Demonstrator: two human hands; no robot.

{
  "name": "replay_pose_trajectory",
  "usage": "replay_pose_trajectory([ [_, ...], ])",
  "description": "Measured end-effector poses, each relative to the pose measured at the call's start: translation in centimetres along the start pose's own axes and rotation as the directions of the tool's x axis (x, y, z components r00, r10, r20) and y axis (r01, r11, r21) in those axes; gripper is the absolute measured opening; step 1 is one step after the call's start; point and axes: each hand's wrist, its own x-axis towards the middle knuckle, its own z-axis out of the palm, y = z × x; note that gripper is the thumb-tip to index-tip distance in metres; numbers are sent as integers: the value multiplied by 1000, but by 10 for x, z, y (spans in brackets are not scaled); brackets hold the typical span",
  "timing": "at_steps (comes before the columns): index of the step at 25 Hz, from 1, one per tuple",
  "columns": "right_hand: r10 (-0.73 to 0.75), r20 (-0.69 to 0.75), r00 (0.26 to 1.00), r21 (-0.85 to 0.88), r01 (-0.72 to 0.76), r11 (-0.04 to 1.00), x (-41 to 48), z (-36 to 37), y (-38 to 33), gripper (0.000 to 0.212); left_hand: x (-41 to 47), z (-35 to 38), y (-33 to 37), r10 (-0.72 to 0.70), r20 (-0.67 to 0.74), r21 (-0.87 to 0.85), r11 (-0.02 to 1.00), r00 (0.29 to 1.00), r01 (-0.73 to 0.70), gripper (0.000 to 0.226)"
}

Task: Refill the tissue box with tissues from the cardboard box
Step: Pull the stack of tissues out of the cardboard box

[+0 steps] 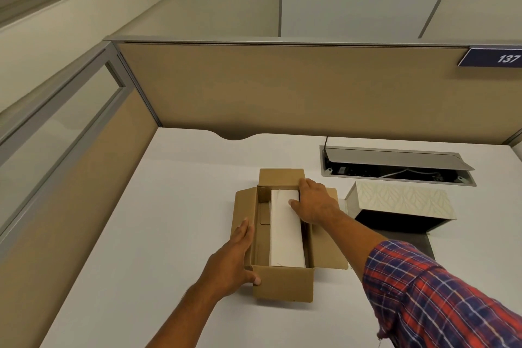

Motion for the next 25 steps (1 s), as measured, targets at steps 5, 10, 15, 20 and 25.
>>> replay_pose_trajectory([
  [5,9,9,1000,42,-10,999,6,1,5,67,-1,-1,5,8,6,20,1000,1000,-9,127],
  [10,-20,-67,998,99,26,995,-18,1,9,71,-7,-7,34,79,-131,134,989,988,-61,101],
  [15,-40,-213,976,88,60,994,-66,8,11,57,17,15,71,-51,-187,-328,945,981,-14,81],
  [20,-9,-184,983,-123,-14,992,-104,22,16,66,68,26,78,-346,19,-436,841,938,319,73],
  [25,-24,-148,989,-35,19,999,-121,36,27,66,82,31,83,-426,132,-450,779,895,437,74],
])
